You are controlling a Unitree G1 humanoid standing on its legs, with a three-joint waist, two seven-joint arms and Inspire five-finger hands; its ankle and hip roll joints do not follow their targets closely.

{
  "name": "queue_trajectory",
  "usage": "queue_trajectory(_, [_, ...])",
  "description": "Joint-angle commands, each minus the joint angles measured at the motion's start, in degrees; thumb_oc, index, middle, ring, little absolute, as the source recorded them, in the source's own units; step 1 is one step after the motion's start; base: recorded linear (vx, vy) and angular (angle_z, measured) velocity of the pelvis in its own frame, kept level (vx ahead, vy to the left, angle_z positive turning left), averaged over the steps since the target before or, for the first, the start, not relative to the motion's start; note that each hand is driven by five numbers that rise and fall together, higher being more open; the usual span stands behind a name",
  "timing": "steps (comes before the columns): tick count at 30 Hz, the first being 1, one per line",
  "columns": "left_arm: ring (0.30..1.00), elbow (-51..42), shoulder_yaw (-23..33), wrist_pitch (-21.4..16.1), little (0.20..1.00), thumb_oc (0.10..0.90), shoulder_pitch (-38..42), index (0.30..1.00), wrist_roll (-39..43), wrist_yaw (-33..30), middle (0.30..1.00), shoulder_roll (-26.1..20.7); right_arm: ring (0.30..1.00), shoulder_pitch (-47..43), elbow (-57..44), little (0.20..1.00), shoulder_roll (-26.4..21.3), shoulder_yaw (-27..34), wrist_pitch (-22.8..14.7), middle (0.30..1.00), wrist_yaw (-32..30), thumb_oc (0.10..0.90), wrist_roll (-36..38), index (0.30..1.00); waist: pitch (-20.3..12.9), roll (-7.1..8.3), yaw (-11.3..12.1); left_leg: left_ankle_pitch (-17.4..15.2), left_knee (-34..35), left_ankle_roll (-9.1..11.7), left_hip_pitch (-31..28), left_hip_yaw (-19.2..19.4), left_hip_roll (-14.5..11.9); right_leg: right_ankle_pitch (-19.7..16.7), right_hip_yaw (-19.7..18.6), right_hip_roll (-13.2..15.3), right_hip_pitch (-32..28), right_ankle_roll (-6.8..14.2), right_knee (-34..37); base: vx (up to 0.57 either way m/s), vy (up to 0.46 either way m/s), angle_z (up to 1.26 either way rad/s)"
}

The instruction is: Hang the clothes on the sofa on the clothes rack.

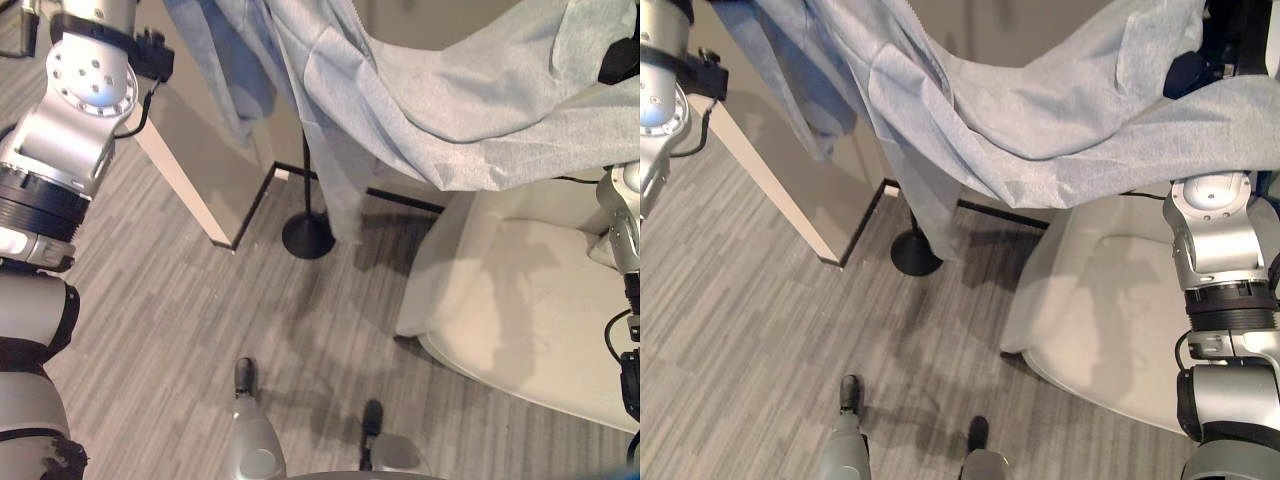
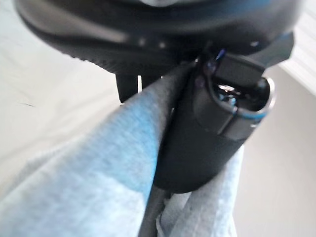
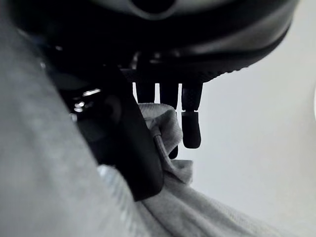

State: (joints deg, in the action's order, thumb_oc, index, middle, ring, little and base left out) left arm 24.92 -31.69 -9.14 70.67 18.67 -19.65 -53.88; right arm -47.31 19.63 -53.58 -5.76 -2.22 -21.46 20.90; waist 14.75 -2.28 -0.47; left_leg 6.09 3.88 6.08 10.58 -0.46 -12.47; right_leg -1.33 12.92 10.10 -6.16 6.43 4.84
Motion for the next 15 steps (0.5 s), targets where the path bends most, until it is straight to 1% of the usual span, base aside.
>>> queue_trajectory(1, [0.3,-1.8,7.1,-4.6,0.3,0.4,4.9,0.3,2.7,-3.5,0.3,0.1,0.3,-6.5,-3.2,0.3,-6.0,-0.8,-4.2,0.3,-2.4,0.4,-3.3,0.3,-9.0,1.15,3.6,-4.4,-0.2,0.7,-7.2,0.1,4.9,3.2,1.5,8.8,-2.4,3.6,-6.9,0.21,0.526,-0.39])
queue_trajectory(2, [0.3,-3.2,7.1,-4.3,0.3,0.4,4.7,0.3,2.2,-3.4,0.3,-0.6,0.3,-8.2,-3.1,0.3,-4.9,-2.1,-4.1,0.3,-2.3,0.4,-4.2,0.3,-8.4,0.71,4.4,-5.5,0.0,-1.2,-9.0,2.4,6.4,1.3,1.9,10.7,1.3,2.9,-12.9,0.13,0.38,-0.32])
queue_trajectory(3, [0.3,-3.2,7.3,-4.3,0.3,0.4,4.6,0.3,2.2,-3.4,0.3,-0.7,0.3,-8.5,-3.0,0.3,-4.9,-2.3,-4.1,0.3,-2.4,0.4,-4.2,0.3,-8.4,0.76,4.6,-5.6,0.0,-1.3,-9.1,2.8,6.6,1.4,1.3,10.9,1.9,3.0,-13.6,0.07,0.31,-0.26])
queue_trajectory(4, [0.3,-4.2,7.3,-4.0,0.3,0.4,4.4,0.3,2.1,-3.0,0.3,-1.0,0.3,-8.0,-3.1,0.3,-4.5,-2.6,-3.3,0.3,-1.9,0.4,-4.4,0.3,-7.9,0.4,4.5,-5.8,0.2,-2.0,-10.2,3.5,7.3,1.0,0.3,10.2,4.2,2.2,-17.1,0.03,0.168,-0.42])
queue_trajectory(5, [0.3,-4.8,7.4,-4.0,0.3,0.4,3.8,0.3,1.8,-2.5,0.3,-1.1,0.3,-7.6,-3.3,0.3,-4.6,-2.5,-3.3,0.3,-1.5,0.4,-4.5,0.3,-7.3,-0.22,3.8,-6.1,0.9,-2.5,-11.6,3.7,7.9,1.6,-1.0,8.3,6.5,1.9,-18.3,0.05,0.197,-0.41])
queue_trajectory(6, [0.3,-5.0,7.6,-4.0,0.3,0.4,3.7,0.3,1.8,-2.4,0.3,-1.1,0.3,-7.8,-3.4,0.3,-4.4,-2.5,-3.4,0.3,-1.4,0.4,-4.1,0.3,-7.1,-0.48,3.7,-6.4,1.0,-2.6,-12.1,4.0,8.4,1.9,-0.6,7.2,7.6,2.2,-17.0,0.06,0.109,-0.41])
queue_trajectory(7, [0.3,-6.4,8.7,-3.9,0.3,0.4,2.1,0.3,1.0,-2.7,0.3,-1.6,0.3,-7.7,-3.8,0.3,-4.5,-1.9,-3.7,0.3,-2.2,0.4,-4.0,0.3,-6.7,-0.74,3.7,-6.8,1.1,-2.6,-12.4,4.6,8.6,2.4,0.8,5.9,7.0,2.1,-14.0,0.05,0.024,-0.27])
queue_trajectory(8, [0.3,-6.5,9.0,-4.0,0.3,0.4,2.2,0.3,1.5,-2.3,0.3,-1.8,0.3,-7.5,-3.1,0.3,-4.7,-0.9,-3.7,0.3,-2.1,0.4,-3.8,0.3,-6.8,-0.92,3.5,-6.8,1.1,-2.5,-12.3,4.9,8.6,3.0,1.5,5.7,6.6,2.9,-12.7,0.06,-0.031,-0.15])
queue_trajectory(9, [0.3,-6.9,8.9,-3.9,0.3,0.4,2.8,0.3,1.0,-2.5,0.3,-1.6,0.3,-7.7,-3.1,0.3,-4.3,-1.2,-3.9,0.3,-2.0,0.4,-3.5,0.3,-6.9,-0.64,3.5,-7.0,1.1,-2.4,-12.8,4.9,8.7,2.8,1.9,5.2,6.4,2.9,-11.2,0.08,-0.092,0.01])
queue_trajectory(10, [0.3,-7.1,9.3,-4.5,0.3,0.4,2.9,0.3,1.2,-2.7,0.3,-1.1,0.3,-8.3,-2.8,0.3,-3.7,-1.5,-4.5,0.3,-2.0,0.4,-2.5,0.3,-7.0,-0.13,3.7,-7.4,1.1,-2.1,-13.3,5.1,8.4,2.3,1.7,4.2,5.7,3.3,-8.1,0.13,-0.197,0.07])
queue_trajectory(11, [0.3,-8.0,10.2,-5.0,0.3,0.4,1.8,0.3,1.4,-2.6,0.3,-0.8,0.3,-8.8,-2.7,0.3,-3.4,-1.5,-4.9,0.3,-2.0,0.4,-2.0,0.3,-7.3,0.74,3.6,-7.2,1.1,-1.6,-13.7,5.6,7.8,1.5,0.9,2.5,4.6,3.6,-4.3,0.11,-0.183,0.1])
queue_trajectory(12, [0.3,-8.1,10.4,-5.0,0.3,0.4,1.6,0.3,1.4,-2.6,0.3,-0.9,0.3,-8.9,-2.6,0.3,-3.4,-1.6,-5.0,0.3,-2.0,0.4,-2.0,0.3,-7.3,0.65,3.7,-7.2,1.1,-1.6,-13.8,5.7,7.7,1.2,0.9,2.4,4.3,3.6,-3.7,0.11,-0.182,0.1])
queue_trajectory(15, [0.3,-8.8,10.7,-4.8,0.3,0.4,0.4,0.3,1.3,-2.6,0.3,-0.8,0.3,-9.3,-2.0,0.3,-4.1,-2.5,-4.7,0.3,-1.9,0.4,-2.1,0.3,-8.1,1.71,3.8,-7.0,1.1,-0.5,-15.3,5.6,5.9,0.7,-0.7,-0.2,1.4,2.8,-0.3,0.12,-0.172,0.03])
